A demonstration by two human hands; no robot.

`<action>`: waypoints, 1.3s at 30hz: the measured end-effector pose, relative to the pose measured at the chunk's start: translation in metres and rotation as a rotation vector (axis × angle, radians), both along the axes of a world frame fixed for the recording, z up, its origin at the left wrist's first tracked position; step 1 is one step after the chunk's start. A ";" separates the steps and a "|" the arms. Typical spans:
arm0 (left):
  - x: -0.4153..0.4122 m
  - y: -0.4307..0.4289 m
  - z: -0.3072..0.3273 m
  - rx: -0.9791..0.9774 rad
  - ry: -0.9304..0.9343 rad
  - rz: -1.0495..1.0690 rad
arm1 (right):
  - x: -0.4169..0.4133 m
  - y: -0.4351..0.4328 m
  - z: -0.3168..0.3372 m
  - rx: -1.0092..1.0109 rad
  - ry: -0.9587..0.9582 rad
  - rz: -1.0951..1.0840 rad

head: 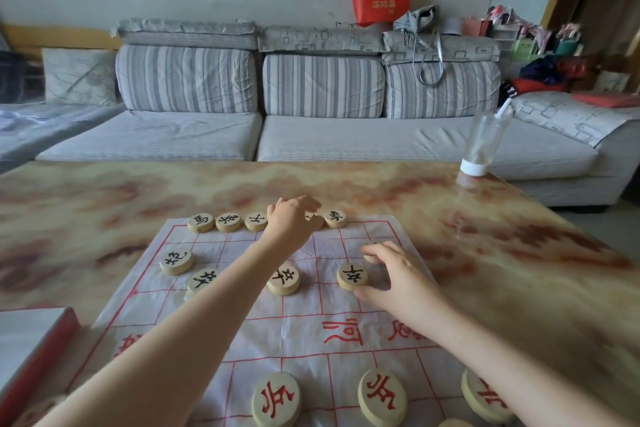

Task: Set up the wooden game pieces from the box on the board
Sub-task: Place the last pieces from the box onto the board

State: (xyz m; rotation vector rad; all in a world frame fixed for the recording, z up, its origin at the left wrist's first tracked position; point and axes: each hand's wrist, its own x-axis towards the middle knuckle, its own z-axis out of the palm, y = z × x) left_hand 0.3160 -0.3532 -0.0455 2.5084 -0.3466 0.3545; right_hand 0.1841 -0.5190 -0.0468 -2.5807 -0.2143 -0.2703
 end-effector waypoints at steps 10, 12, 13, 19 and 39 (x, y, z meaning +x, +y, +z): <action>-0.107 0.133 0.030 -0.108 0.003 0.019 | -0.029 0.087 0.043 0.151 0.146 0.102; -0.134 0.170 0.028 -0.083 -0.013 0.083 | -0.037 0.118 0.047 0.170 0.161 0.166; -0.146 0.189 0.026 -0.068 -0.020 0.116 | -0.042 0.134 0.048 0.173 0.165 0.195; -0.222 0.300 0.003 -0.028 0.025 0.306 | -0.077 0.232 0.053 0.187 0.204 0.396; -0.294 0.373 0.007 0.091 0.359 0.370 | -0.121 0.365 0.009 -0.201 0.108 0.485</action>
